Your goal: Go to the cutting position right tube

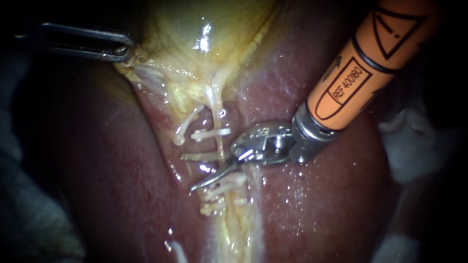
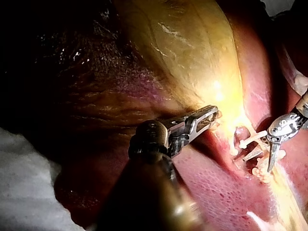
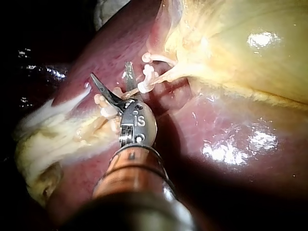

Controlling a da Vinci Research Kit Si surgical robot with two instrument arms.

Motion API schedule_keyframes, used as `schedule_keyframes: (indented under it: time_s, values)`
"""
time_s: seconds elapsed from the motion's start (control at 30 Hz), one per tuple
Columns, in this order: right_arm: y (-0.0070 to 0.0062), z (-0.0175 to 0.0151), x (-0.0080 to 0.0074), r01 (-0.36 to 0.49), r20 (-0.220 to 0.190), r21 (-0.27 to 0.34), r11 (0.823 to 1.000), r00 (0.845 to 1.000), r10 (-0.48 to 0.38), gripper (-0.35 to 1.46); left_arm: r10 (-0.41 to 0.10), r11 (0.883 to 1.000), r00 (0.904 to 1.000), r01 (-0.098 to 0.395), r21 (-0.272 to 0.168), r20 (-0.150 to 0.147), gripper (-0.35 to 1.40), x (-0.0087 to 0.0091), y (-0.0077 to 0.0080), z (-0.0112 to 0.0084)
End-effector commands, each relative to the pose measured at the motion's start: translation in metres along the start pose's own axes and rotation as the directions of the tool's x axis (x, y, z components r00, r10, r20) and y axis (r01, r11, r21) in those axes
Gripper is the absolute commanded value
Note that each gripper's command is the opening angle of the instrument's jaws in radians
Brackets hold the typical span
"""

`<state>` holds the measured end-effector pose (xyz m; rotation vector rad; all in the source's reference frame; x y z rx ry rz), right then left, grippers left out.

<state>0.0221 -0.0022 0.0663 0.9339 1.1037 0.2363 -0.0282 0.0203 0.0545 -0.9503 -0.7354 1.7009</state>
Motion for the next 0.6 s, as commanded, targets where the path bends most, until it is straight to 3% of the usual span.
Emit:
schedule_keyframes:
  time_s: [0.03,0.2,0.6]
  values:
    - [-0.0002,0.0000,0.0003,-0.002,0.000,0.002,1.000,1.000,0.002,1.25,0.000,1.000,1.0000,0.000,0.000,0.000,-0.35,0.0000,0.0000,0.0000]
    - [-0.0007,-0.0002,0.0012,0.012,-0.008,0.007,1.000,1.000,-0.012,1.25,0.000,1.000,1.0000,0.000,0.000,0.000,-0.35,0.0000,0.0000,0.0000]
    - [-0.0006,-0.0002,0.0012,0.018,-0.008,0.007,1.000,1.000,-0.018,1.25,0.000,1.000,1.0000,0.000,0.000,0.000,-0.35,0.0000,0.0000,0.0001]
